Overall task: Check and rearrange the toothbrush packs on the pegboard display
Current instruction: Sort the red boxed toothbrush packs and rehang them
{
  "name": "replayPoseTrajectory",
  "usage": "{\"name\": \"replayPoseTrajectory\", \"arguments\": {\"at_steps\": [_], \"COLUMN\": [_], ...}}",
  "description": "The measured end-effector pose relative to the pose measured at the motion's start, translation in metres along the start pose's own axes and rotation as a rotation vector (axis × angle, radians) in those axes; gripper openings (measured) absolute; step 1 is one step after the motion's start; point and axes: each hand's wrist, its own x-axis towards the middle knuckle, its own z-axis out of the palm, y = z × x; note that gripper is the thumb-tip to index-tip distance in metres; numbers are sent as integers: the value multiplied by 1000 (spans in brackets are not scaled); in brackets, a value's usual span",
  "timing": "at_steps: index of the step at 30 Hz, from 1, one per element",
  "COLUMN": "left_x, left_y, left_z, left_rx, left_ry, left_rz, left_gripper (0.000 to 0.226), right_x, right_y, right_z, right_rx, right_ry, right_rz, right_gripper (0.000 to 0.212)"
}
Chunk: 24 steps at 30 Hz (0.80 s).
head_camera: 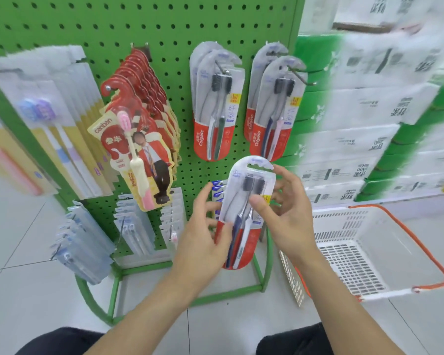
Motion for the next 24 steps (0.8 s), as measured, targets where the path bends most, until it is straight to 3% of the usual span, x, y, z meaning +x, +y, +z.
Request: {"name": "replayPoseTrajectory", "arguments": {"at_steps": [5,14,24], "left_x": [46,94,104], "left_y": [52,93,106], "left_z": [3,18,41], "left_rx": [25,6,83], "left_ry": [12,132,100], "left_rz": [285,384,378], "left_gripper": [80,73,74], "right_x": [37,85,91], "right_y": [-45,-102,-113], "right_z": [-10,-28,-48], "right_rx": [-145,-503,-543], "right_ry": [-27,44,96], "right_rz": [-164,-382,-296], "right_gripper": [61,60,53]}}
